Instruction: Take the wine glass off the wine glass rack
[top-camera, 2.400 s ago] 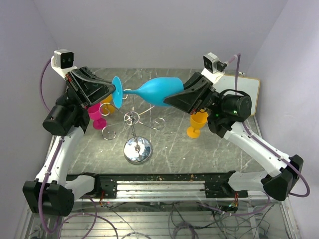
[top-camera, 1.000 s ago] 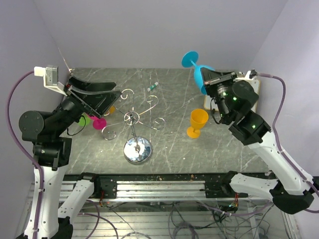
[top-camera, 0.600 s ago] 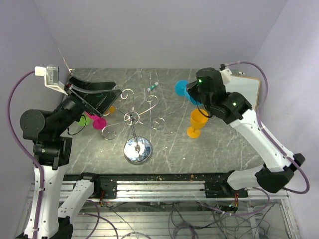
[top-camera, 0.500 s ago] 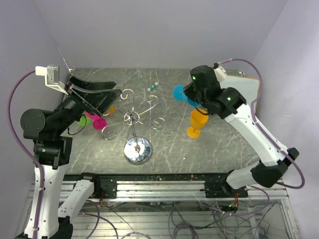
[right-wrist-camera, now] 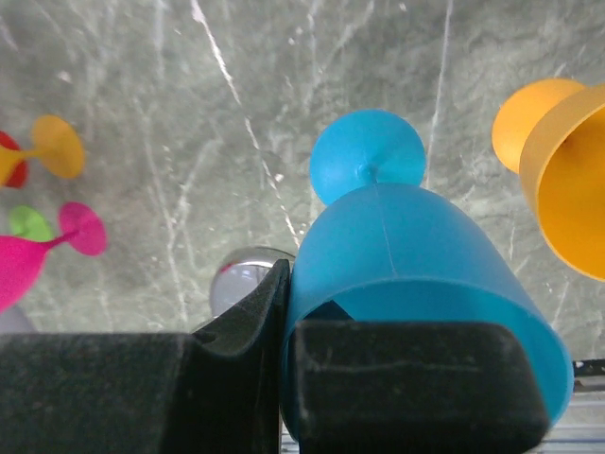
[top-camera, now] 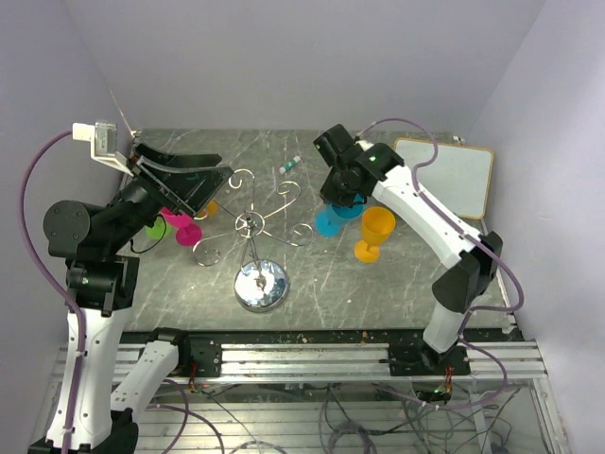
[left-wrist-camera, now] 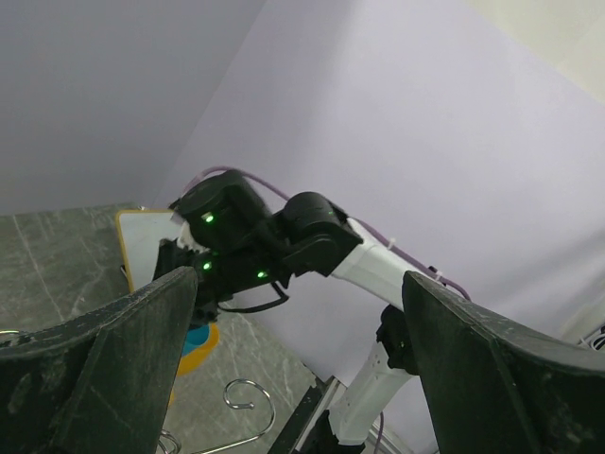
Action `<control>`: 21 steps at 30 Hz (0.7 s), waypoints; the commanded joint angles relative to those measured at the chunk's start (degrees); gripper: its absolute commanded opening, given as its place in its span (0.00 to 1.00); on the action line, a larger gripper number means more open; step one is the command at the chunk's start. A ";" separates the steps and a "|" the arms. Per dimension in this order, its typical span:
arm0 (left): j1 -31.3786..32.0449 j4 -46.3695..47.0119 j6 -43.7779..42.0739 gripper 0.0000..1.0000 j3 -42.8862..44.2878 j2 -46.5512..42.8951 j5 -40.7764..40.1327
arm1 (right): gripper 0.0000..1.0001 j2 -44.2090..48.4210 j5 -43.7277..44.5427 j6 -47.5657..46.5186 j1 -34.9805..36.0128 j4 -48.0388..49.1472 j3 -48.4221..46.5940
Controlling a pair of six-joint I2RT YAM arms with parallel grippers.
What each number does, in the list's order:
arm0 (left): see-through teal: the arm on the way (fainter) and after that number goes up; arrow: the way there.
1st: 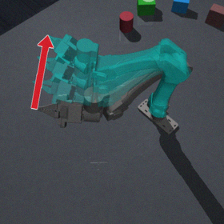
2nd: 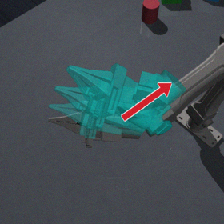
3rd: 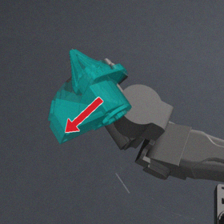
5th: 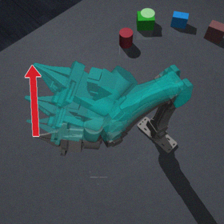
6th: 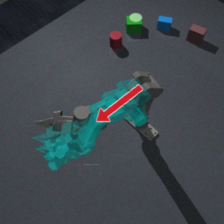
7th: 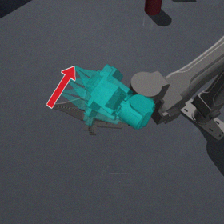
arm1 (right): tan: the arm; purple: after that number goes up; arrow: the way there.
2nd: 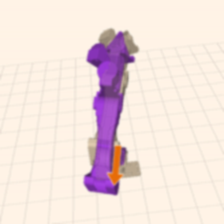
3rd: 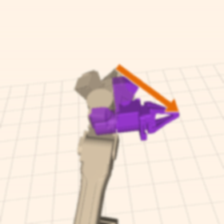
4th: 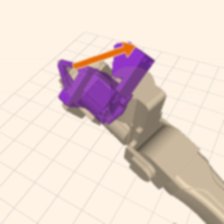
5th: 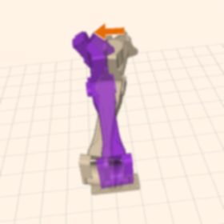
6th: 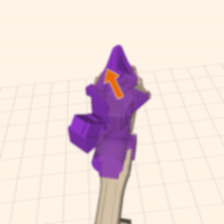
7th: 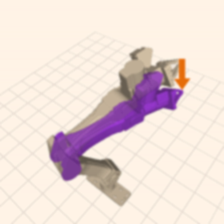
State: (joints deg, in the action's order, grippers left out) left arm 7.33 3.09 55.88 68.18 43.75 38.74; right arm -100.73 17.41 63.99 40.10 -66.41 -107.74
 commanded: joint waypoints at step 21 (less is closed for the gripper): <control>0.23 -1.06 -1.20 1.00 0.01 -0.63 -0.45 | 0.00 -5.23 -0.98 0.44 1.68 5.79 15.49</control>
State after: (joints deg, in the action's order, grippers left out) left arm 7.33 2.94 55.83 68.18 43.90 38.74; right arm -105.25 15.31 64.47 41.60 -62.92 -93.12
